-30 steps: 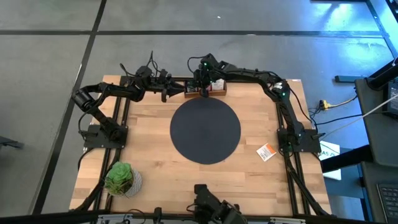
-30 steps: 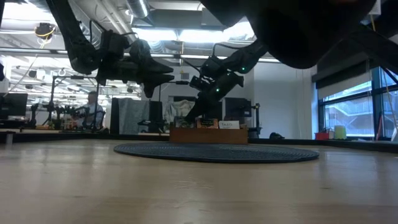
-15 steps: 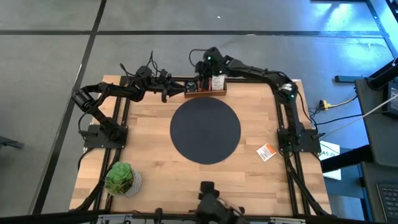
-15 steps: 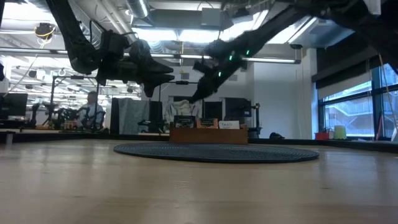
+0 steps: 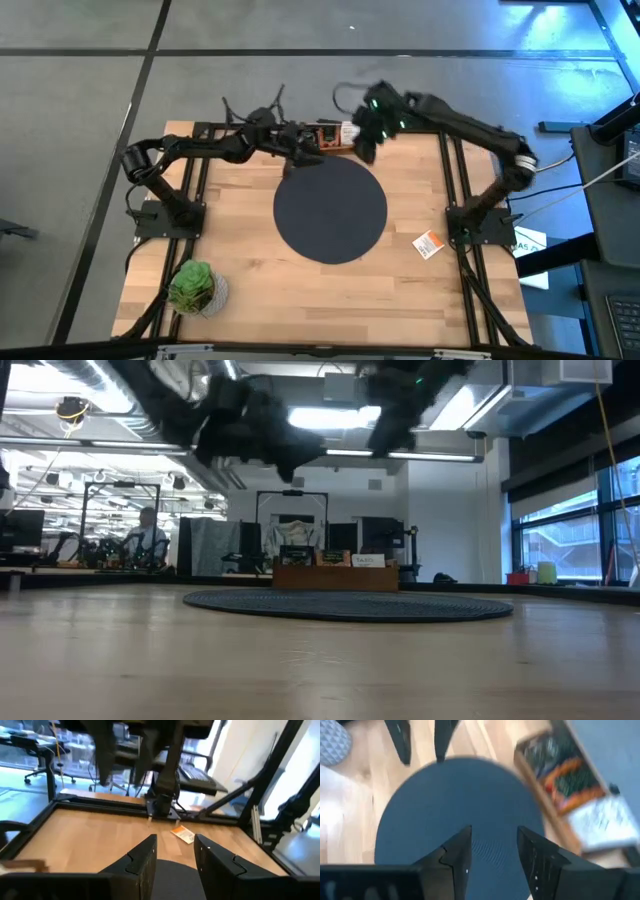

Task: Pick & Place Tea
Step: Put the white tea bag into the right section of the wooden organizer

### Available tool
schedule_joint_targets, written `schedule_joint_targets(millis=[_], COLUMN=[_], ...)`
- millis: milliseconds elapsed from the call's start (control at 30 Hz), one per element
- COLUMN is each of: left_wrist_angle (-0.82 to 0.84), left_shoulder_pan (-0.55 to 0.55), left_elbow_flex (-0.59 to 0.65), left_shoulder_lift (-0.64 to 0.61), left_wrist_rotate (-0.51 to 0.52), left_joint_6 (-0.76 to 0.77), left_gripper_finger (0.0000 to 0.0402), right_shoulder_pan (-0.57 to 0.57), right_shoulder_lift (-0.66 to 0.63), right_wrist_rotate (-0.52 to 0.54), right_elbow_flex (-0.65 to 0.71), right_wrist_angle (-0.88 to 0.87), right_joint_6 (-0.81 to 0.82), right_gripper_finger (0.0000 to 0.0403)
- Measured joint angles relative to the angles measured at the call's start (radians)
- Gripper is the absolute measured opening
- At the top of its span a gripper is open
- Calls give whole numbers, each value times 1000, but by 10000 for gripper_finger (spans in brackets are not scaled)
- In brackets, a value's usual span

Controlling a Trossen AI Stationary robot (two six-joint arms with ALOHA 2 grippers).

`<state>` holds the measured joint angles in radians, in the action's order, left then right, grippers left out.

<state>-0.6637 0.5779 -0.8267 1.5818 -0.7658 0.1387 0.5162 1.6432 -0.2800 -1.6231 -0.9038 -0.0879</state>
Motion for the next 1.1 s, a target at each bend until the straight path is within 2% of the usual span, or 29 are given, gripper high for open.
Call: schedule_joint_targets(millis=[167,300,533,633,833,1100], left_wrist_angle=[226,305,290,267,218,107], left_shoulder_pan=[-126,-238,-356,-391,-441,-447], left_elbow_flex=[-114,-178,-232,-240,-251,-252], left_shoulder_lift=[0,12,94,139,224,293], left_wrist_rotate=[156,304,334,338,402,412], left_joint_6=[-90,-117,-31,0,38,94], left_gripper_finger=[127,128,128,127,127,128], right_shoulder_pan=[-151,-274,-455,-539,-684,-816], right_shoulder_lift=[-236,-426,-645,-680,-666,-589], right_wrist_rotate=[160,198,201,232,334,338], right_elbow_flex=[304,534,808,884,947,1026], right_wrist_angle=[95,168,168,175,158,81], right_joint_6=[229,465,830,900,1017,1309], right_gripper_finger=[157,157,157,157,157,157])
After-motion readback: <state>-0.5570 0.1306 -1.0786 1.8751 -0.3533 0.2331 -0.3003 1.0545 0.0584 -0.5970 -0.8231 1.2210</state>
